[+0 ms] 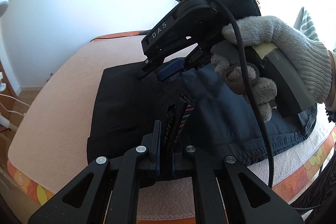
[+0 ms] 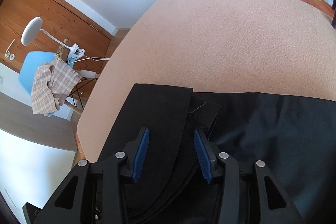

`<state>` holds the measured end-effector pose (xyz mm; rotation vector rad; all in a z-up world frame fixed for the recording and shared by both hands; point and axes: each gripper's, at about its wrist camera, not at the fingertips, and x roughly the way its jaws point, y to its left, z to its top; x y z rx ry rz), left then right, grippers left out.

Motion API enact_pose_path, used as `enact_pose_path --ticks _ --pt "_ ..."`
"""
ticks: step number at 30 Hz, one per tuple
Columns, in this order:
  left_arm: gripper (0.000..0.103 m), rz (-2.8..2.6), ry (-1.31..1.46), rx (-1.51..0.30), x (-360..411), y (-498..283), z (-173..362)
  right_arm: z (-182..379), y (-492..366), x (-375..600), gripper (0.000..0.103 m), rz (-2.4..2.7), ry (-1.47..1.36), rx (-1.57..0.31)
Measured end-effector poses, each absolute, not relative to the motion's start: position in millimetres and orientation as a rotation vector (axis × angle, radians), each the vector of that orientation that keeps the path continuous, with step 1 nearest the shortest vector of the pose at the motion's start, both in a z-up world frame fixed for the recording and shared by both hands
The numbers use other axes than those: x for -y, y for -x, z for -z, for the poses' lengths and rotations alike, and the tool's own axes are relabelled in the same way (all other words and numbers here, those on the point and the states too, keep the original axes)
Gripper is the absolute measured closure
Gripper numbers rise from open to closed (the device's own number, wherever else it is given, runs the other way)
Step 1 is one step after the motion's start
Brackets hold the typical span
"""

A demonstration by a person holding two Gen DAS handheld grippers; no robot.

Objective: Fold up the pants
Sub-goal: 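Press the folded trousers flat with the right gripper while the left gripper holds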

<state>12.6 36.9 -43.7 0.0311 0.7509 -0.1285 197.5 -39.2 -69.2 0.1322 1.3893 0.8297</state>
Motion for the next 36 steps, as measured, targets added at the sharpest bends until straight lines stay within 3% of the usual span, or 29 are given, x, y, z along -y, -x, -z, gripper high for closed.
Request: enact_pose_path --ticks 2,4,6,8,10,15,17,18,21,23,25,26,27,28,36 --pt "0.097 0.126 -0.031 -0.754 -36.9 -12.8 44.7 69.0 -196.2 35.3 0.072 -0.837 -0.115 -1.384" --pt "0.097 0.12 -0.041 -0.751 -33.8 -9.8 44.0 67.6 -196.6 33.2 0.09 -0.832 -0.11 -1.373" --pt "0.093 0.108 -0.059 -0.747 -29.5 -7.3 43.2 63.4 -197.1 35.2 0.101 -0.837 -0.117 -1.364" --pt "0.089 0.088 -0.08 -0.746 -29.1 -7.6 44.7 53.6 -197.5 42.6 0.102 -0.849 -0.138 -1.343" --pt "0.077 0.056 -0.115 -0.742 -25.3 -4.2 44.8 43.0 -198.1 51.7 0.103 -0.856 -0.166 -1.328" --pt "0.077 0.052 -0.111 -0.744 -24.3 -5.4 44.2 45.4 -198.3 70.7 0.103 -0.807 -0.204 -1.347" --pt "0.082 0.084 -0.094 -0.74 -22.9 -5.4 42.1 56.7 -198.0 71.2 0.103 -0.778 -0.183 -1.361" --pt "0.09 0.104 -0.087 -0.737 -21.2 -4.6 40.4 62.4 -197.9 70.3 0.103 -0.771 -0.187 -1.372" --pt "0.095 0.144 -0.075 -0.703 -15.9 2.9 32.5 72.7 -198.2 68.9 0.103 -0.746 -0.187 -1.39" --pt "0.096 0.159 -0.064 -0.679 -15.9 7.7 27.6 74.4 -199.8 75.0 0.099 -0.74 -0.231 -1.405" --pt "0.096 0.174 -0.045 -0.676 -16.4 9.0 24.4 69.2 -200.2 81.3 0.086 -0.744 -0.221 -1.398" --pt "0.096 0.179 -0.035 -0.677 -17.6 9.1 24.8 64.3 -199.7 85.7 0.075 -0.741 -0.208 -1.384" --pt "0.096 0.182 -0.029 -0.678 -19.1 8.5 25.4 58.9 -198.6 90.8 0.051 -0.731 -0.197 -1.369" --pt "0.096 0.185 -0.027 -0.675 -18.6 9.2 24.2 54.4 -197.5 95.9 0.039 -0.722 -0.197 -1.363" --pt "0.096 0.221 -0.011 -0.63 -7.1 13.9 12.7 62.9 -183.0 111.5 0.039 -0.806 -0.362 -1.481"
